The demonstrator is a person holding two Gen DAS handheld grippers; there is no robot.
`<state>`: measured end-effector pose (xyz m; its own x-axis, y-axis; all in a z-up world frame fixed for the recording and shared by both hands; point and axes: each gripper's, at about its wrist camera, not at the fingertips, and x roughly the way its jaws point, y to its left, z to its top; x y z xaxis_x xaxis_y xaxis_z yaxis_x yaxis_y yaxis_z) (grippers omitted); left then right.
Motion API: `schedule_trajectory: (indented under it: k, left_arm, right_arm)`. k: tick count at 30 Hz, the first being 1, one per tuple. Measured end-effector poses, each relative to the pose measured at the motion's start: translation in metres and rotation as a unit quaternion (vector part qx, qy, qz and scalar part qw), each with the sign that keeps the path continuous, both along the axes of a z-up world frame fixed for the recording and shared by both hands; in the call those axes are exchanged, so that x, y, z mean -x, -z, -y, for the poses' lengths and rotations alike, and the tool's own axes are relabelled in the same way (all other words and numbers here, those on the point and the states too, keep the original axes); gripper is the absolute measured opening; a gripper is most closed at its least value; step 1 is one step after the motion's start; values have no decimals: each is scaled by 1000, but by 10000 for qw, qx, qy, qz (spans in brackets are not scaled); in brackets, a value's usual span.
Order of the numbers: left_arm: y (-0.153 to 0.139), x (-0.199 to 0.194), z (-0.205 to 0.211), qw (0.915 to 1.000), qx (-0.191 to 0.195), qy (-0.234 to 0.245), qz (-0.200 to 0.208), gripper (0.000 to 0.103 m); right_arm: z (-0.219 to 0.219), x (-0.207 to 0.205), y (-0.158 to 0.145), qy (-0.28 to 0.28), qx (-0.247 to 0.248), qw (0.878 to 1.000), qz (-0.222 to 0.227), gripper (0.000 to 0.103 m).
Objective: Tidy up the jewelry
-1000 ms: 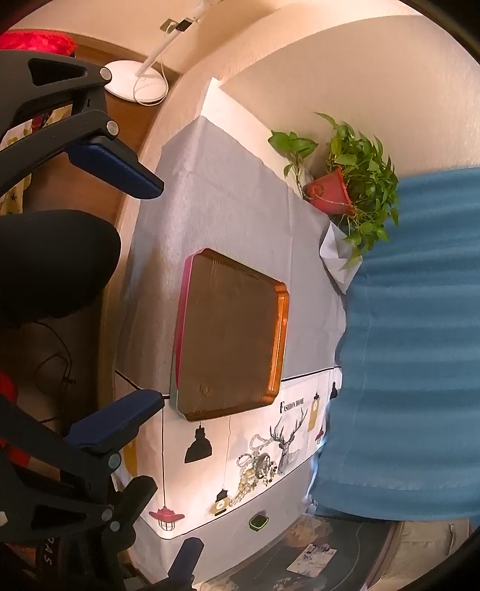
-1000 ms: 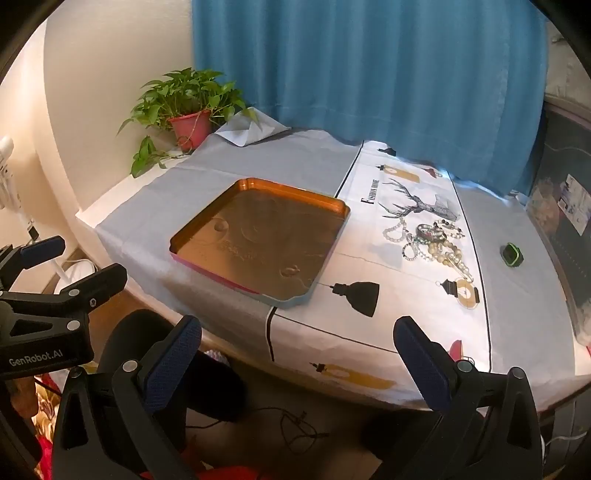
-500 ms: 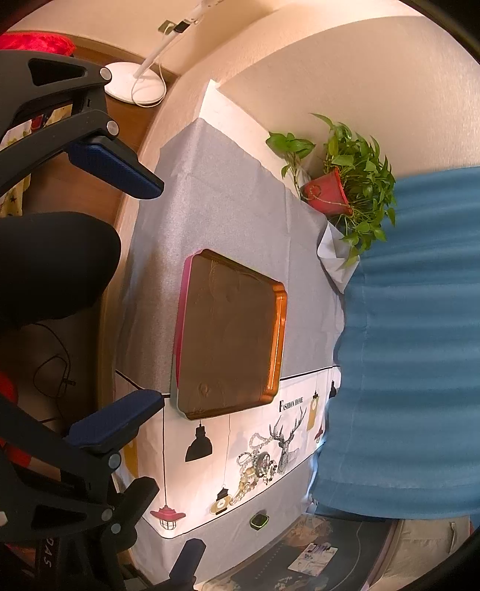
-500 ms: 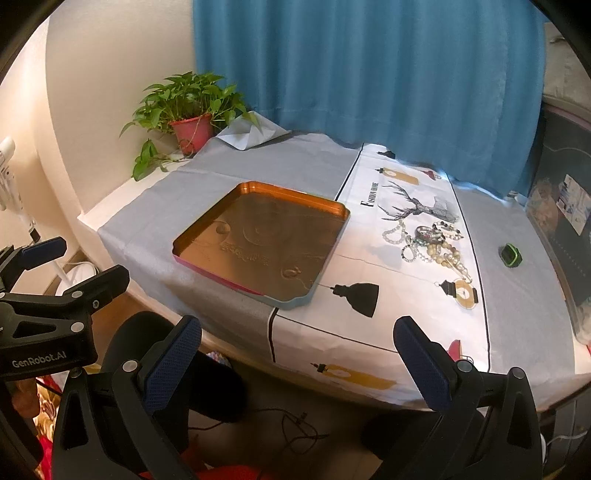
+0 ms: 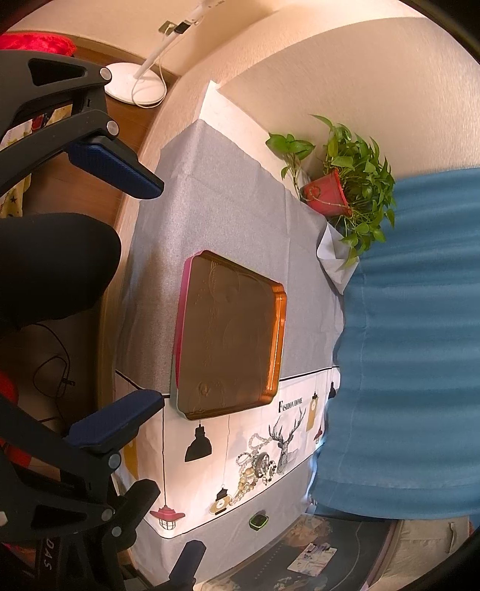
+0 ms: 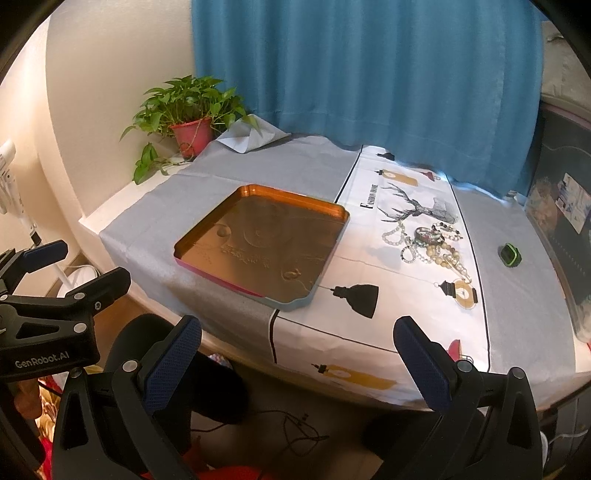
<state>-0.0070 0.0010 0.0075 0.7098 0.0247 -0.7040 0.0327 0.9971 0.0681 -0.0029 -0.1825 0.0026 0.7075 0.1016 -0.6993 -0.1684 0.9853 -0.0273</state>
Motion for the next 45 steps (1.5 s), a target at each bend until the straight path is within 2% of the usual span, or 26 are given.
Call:
schedule_trajectory:
  k: [35,45]
  left_arm:
    - [2,1,2,10000,-2,-9,11,103]
    - [-4,1,5,9999,69,-30,-156,103]
  right_arm:
    - [1,1,-4,4,-32,10000,15,103]
    - [3,1,-4,27,-54,10000,34,103]
